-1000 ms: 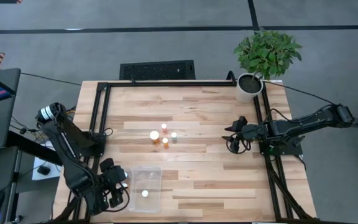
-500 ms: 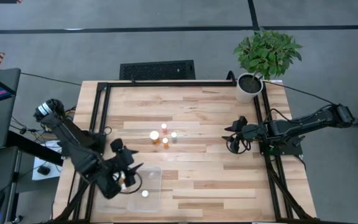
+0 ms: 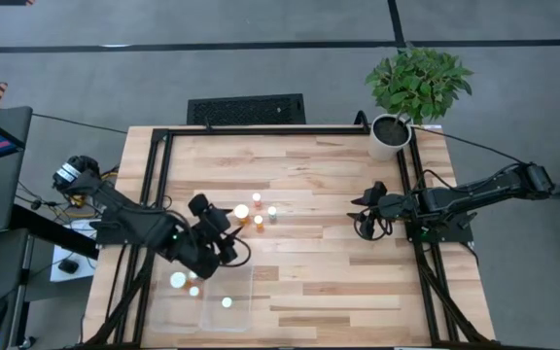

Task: Pick and place medicine bottles into bin by pill shape (circle, oval)
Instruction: Put the large orange pill bottle into the left transparent bin

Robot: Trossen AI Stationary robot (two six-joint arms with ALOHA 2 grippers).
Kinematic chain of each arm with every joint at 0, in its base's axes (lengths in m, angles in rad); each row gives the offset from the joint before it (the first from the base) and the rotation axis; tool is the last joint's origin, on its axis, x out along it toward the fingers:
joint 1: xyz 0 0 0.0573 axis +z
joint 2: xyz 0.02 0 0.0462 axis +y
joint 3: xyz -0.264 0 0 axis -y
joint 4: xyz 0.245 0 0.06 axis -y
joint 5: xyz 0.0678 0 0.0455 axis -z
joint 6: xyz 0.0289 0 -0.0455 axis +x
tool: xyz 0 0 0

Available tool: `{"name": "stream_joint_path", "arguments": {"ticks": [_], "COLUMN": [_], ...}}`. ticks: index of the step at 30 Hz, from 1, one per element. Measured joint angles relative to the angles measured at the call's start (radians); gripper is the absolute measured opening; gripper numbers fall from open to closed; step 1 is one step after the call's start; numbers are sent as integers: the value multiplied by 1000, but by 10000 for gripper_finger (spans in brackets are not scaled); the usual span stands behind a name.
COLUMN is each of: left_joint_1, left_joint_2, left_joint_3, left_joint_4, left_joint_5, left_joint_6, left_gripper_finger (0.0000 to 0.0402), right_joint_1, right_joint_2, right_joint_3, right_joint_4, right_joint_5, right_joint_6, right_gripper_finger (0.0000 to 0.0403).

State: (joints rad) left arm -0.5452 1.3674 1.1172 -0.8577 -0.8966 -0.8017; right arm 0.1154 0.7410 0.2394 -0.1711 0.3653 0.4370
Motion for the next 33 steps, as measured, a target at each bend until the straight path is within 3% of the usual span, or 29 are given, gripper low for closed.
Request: {"name": "stream_joint_path", "arguments": {"ticks": [9, 17, 22, 27, 33], "left_joint_1": [109, 189, 255, 316, 345], "left_joint_2": [17, 21, 21, 20, 20], "left_joint_3": [-24, -220, -305, -340, -384], "left_joint_4": [102, 361, 484, 502, 516], "left_joint_5": [25, 171, 192, 182, 259], "left_joint_6": [108, 237, 304, 348, 359], "left_gripper_finger": [245, 245, 245, 246, 265], "right_joint_1": [0, 0, 0, 0, 0], "right_joint_2": [0, 0, 0, 0, 0], "right_joint_3": [0, 0, 0, 0, 0], "right_joint_4": [-1, -2, -2, -2, -2], "right_joint_5": [0, 0, 1, 1, 1], "right_joint_6": [0, -1, -1, 0, -1], "right_gripper_finger": [234, 234, 234, 234, 234]}}
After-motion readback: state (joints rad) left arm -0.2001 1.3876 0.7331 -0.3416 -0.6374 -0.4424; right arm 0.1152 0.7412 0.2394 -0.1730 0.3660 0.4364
